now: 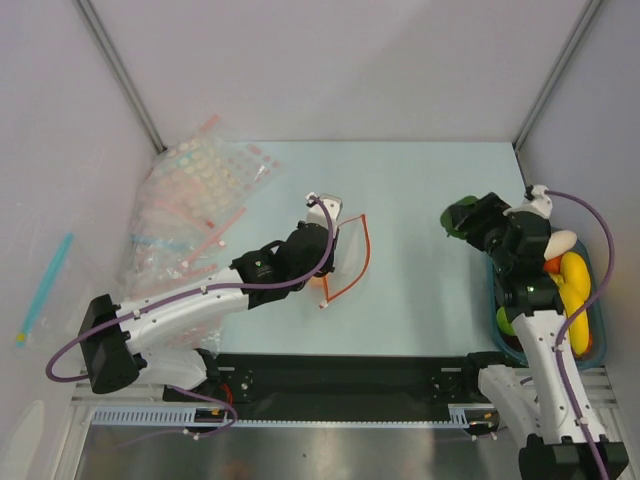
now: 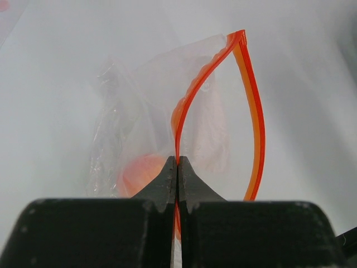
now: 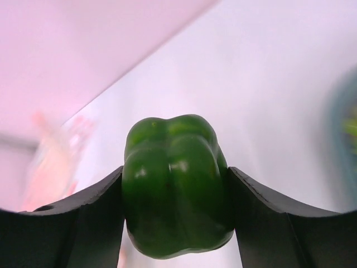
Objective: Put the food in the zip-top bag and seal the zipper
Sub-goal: Pick up the fake vegetable from the bin, then place the fake vegetable in the zipper food storage bag.
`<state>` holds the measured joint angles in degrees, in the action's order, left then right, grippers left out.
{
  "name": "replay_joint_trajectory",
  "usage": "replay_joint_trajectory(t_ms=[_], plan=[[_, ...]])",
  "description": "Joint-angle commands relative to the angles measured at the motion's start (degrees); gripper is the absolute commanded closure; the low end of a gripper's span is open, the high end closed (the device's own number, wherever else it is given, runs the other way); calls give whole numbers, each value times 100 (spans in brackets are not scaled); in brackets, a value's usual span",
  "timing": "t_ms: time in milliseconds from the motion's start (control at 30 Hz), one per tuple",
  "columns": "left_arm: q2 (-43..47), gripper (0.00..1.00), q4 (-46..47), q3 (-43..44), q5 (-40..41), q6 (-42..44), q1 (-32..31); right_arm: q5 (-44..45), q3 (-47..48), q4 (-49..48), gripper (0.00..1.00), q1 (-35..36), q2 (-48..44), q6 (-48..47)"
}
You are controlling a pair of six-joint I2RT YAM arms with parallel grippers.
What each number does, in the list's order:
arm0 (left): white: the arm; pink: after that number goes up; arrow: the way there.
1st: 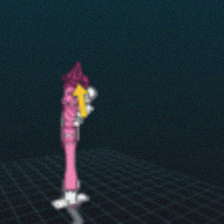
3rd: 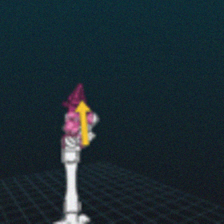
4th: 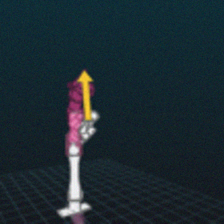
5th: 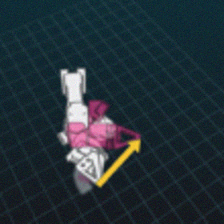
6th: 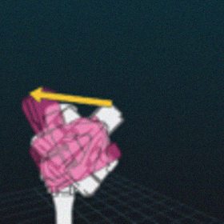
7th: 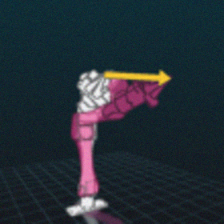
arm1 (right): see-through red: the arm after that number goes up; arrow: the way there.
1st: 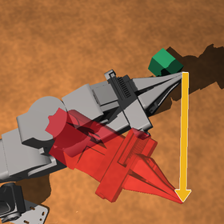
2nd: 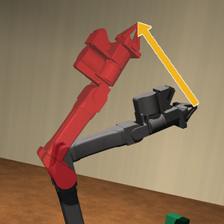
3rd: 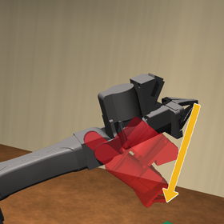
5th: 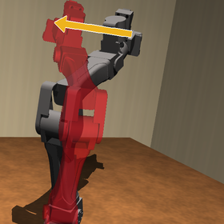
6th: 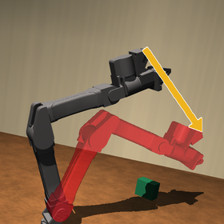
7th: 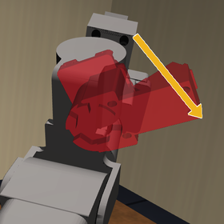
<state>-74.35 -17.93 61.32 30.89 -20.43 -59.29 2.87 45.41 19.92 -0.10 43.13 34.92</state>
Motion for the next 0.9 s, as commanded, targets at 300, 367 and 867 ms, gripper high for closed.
replay_joint_trajectory(t_ms=[300, 367, 867], plan=[[26, 100, 255, 178, -532, -67, 5, -2326, -409, -2835, 60, 2845, 617, -1777], [60, 100, 246, 179, -558, -76, 5, -2449, -463, -2950, 60, 3137, 635, -1997], [754, 100, 571, -146, -1279, -269, 5, -2168, -832, -3803, 63, 3903, 1267, -2068]])
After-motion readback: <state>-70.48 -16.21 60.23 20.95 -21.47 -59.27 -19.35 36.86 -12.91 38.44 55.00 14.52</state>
